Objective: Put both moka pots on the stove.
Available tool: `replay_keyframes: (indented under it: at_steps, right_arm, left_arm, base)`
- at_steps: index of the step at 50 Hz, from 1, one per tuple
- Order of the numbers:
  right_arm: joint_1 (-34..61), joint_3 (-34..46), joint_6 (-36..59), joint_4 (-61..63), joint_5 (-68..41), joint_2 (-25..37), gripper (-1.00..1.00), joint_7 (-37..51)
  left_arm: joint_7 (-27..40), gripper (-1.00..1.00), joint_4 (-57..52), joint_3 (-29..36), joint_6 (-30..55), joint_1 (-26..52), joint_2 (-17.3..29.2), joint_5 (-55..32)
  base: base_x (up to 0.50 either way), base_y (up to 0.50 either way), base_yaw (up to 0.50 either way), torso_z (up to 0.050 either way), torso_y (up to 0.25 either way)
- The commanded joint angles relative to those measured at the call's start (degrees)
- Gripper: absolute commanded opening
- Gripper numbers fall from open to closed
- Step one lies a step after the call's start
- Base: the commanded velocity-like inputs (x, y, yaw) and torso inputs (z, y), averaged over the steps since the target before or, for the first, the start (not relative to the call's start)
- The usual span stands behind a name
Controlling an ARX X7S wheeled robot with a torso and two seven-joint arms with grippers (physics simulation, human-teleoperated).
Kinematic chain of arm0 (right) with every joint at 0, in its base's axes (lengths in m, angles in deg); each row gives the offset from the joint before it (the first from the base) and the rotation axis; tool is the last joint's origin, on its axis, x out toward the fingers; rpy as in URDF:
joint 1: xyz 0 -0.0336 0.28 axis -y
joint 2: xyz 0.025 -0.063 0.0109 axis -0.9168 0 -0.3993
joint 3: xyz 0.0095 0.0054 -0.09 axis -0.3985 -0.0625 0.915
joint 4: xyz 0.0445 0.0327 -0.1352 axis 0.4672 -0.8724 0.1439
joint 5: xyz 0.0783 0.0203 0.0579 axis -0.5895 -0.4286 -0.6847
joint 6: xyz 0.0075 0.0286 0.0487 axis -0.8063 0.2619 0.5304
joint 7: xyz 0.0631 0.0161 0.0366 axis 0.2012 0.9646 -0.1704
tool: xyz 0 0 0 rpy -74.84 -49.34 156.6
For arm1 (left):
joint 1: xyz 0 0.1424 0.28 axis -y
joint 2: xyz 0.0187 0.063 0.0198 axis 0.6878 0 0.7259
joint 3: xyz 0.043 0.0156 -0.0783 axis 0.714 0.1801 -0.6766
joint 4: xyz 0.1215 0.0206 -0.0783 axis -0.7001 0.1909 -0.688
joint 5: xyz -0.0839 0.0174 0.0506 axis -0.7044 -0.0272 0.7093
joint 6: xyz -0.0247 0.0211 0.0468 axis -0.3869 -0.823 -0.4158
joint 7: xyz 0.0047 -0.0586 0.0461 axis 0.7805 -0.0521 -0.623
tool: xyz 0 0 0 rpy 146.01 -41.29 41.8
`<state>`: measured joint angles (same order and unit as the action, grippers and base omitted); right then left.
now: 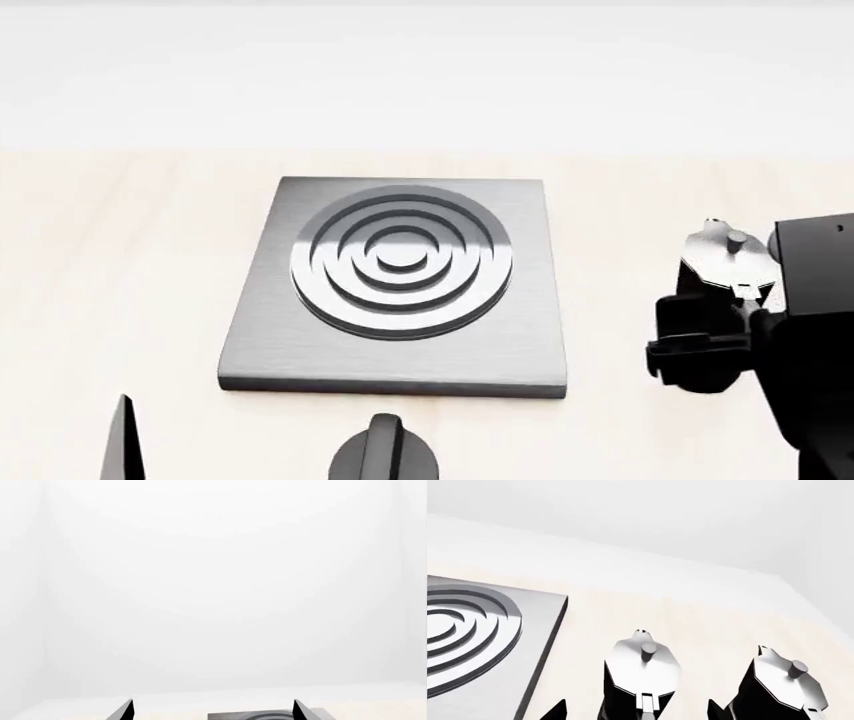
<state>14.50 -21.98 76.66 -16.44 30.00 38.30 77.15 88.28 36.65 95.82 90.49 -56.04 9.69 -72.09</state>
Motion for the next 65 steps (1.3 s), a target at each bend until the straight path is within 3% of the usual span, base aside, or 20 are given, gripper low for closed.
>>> replay_keyframes:
  at_steps: [1,40,60,61,65]
  right_arm:
    - [1.80,1.62,-1.14,-6.04,0.94,-0.02,1.00,-1.91]
    - [6.60,6.16,-12.85,-29.03,5.80,-4.71,1.00,-6.75]
    - [6.30,6.34,-15.76,-33.98,6.51,-5.38,1.00,-7.15]
    - [6.25,6.29,-15.77,-33.87,6.43,-5.35,-1.00,-7.20]
    - [6.05,6.29,-15.45,-32.98,6.26,-5.21,-1.00,-7.18]
  left_arm:
    - [0.24,1.00,0.04,0.38,0.10,0.18,0.21,0.04]
    - [0.86,1.00,0.82,1.46,-0.24,0.73,0.82,-0.06]
    - [1.29,1.00,0.80,2.05,-0.05,0.92,1.05,-0.03]
    - [1.30,1.00,0.85,2.08,-0.05,0.95,1.06,-0.05]
    - [1.38,1.00,0.85,2.21,-0.03,1.00,1.09,-0.03]
  base:
    - [0.00,0.00,0.00,0.000,0.000]
    - [0.00,0.00,0.00,0.000,0.000]
    - [0.00,0.00,0.00,0.000,0.000]
    - [0.00,0.00,0.00,0.000,0.000]
    - [0.00,0.00,0.00,0.000,0.000]
